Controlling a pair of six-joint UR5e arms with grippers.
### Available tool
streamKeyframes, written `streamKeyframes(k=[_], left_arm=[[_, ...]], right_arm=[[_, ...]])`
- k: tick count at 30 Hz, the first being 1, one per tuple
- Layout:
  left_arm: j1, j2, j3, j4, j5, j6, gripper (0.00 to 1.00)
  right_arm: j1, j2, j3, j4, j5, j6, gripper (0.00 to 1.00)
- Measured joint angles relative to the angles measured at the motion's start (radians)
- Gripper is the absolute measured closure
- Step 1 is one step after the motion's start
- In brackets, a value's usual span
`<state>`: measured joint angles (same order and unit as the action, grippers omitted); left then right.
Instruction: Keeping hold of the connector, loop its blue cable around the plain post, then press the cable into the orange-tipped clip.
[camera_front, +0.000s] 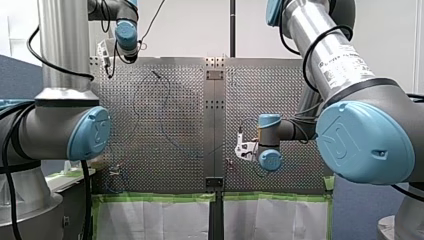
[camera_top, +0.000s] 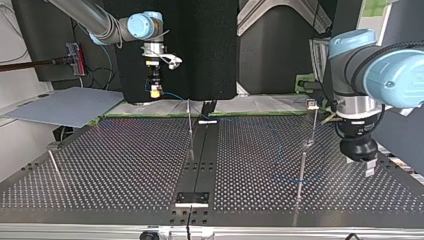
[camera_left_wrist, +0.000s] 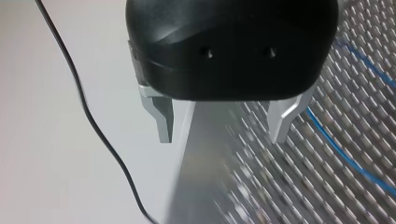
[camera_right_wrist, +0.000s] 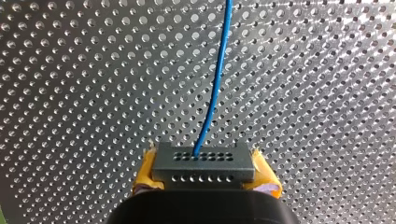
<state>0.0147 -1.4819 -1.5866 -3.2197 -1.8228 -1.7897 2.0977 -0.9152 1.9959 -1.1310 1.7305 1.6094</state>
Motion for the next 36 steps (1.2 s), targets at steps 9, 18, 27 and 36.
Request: streamKeyframes(k=[9, 18, 27, 36], left_arm=[[-0.087, 0.034, 0.090, -0.090, -0.036, 0.083, 0.00], [-0.176, -0.046, 0.179, -0.179, -0.124, 0.096, 0.00], [-0.268, -0.077, 0.264, -0.272, -0.179, 0.110, 0.00], [-0.283, -0.087, 0.266, -0.366, -0.213, 0.105, 0.00]], right_arm=[[0.000, 0.000, 0.000, 0.002, 0.000, 0.000, 1.00], [0.000, 0.000, 0.000, 0.002, 0.000, 0.000, 1.00], [0.000, 0.000, 0.000, 0.000, 0.000, 0.000, 1.00], [0.000, 0.000, 0.000, 0.002, 0.000, 0.000, 1.00]])
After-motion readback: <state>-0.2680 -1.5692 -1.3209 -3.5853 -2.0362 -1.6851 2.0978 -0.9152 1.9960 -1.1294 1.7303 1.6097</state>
